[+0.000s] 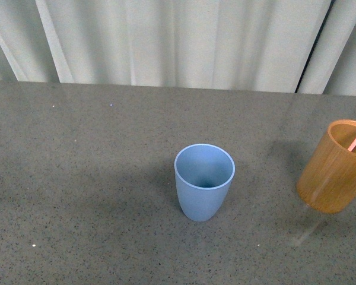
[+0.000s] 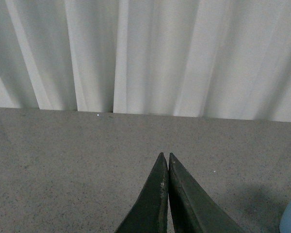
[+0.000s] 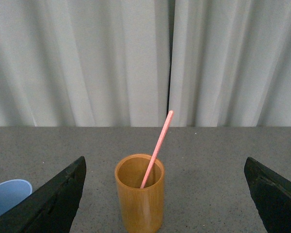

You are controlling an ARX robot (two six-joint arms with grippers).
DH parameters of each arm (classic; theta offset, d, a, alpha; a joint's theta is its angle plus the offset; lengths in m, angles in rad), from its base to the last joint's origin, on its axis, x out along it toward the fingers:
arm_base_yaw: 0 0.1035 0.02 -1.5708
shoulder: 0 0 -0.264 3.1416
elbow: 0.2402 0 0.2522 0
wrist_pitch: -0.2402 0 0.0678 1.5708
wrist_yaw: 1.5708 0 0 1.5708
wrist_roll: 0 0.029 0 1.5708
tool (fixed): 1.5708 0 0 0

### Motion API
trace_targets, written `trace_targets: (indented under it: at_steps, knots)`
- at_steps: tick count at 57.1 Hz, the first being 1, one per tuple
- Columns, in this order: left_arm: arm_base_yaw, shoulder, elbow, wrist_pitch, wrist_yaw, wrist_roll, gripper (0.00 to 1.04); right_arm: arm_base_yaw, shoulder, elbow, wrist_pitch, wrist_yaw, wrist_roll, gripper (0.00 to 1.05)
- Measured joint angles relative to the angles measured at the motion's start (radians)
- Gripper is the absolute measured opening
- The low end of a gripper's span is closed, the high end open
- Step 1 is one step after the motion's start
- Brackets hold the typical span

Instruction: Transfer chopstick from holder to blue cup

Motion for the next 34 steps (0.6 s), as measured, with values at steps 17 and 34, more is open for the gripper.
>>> trace_targets:
  at_steps: [17, 34]
  knots:
    - [0.0, -0.146, -0.027, -0.092, 0.002, 0.001, 0.04, 0.0, 0.0, 0.0, 0.0, 0.0, 0.0, 0.95]
    - [0.0, -0.238, -0.027, -0.184, 0.003, 0.001, 0.04, 0.0, 0.0, 0.0, 0.0, 0.0, 0.0, 0.95]
